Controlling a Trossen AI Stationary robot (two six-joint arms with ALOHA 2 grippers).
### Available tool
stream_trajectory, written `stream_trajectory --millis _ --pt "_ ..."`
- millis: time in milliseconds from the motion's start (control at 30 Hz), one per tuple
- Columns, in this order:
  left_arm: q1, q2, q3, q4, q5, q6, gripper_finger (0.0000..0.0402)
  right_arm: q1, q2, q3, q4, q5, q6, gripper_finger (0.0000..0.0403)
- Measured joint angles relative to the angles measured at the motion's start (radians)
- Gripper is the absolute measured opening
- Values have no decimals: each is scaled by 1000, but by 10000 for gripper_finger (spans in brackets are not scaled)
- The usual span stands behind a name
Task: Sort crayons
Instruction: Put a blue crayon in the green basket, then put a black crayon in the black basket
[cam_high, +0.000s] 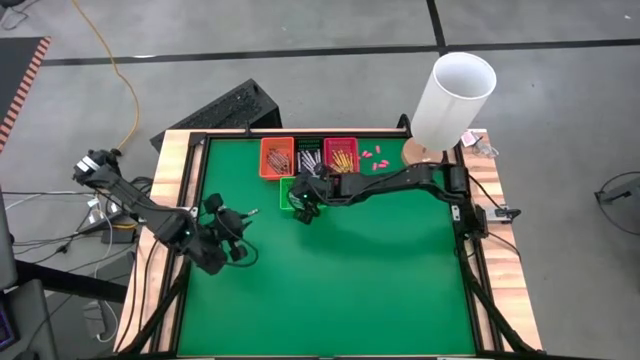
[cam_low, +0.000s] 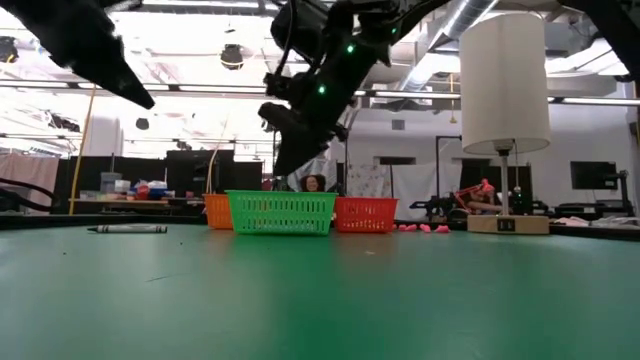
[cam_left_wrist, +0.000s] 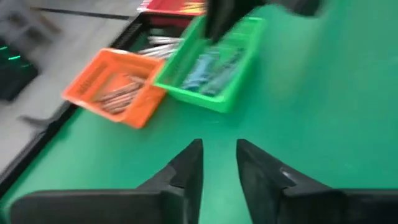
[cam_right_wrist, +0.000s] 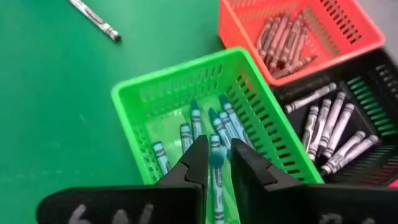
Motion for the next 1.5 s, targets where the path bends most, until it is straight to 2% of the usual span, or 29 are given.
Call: stream_trajectory --millis 100,233,533,633,800,933,1033,1267,1500 --pt "52 25 0 -48 -23 -60 111 16 -35 -1 -10 2 -1 64" --pt "139 58 -1 -87 -21 -92 127 50 -119 1 -31 2 2 64" --pt "347 75 -6 -69 85 47 125 172 -269 0 -74 7 17 64" --pt "436 74 -55 -3 163 102 125 226 -295 0 -85 31 25 64" --pt "578 74 -198 197 363 245 125 307 -304 0 -90 114 4 64" --pt "661 74 -270 285 436 277 125 346 -304 0 -110 141 0 64" --pt "694 74 -302 339 522 308 125 359 -304 0 -116 143 0 64" --pt "716 74 -344 396 645 349 125 369 -304 0 -118 143 7 64" --pt "716 72 -363 401 687 364 117 369 -304 0 -120 143 18 64"
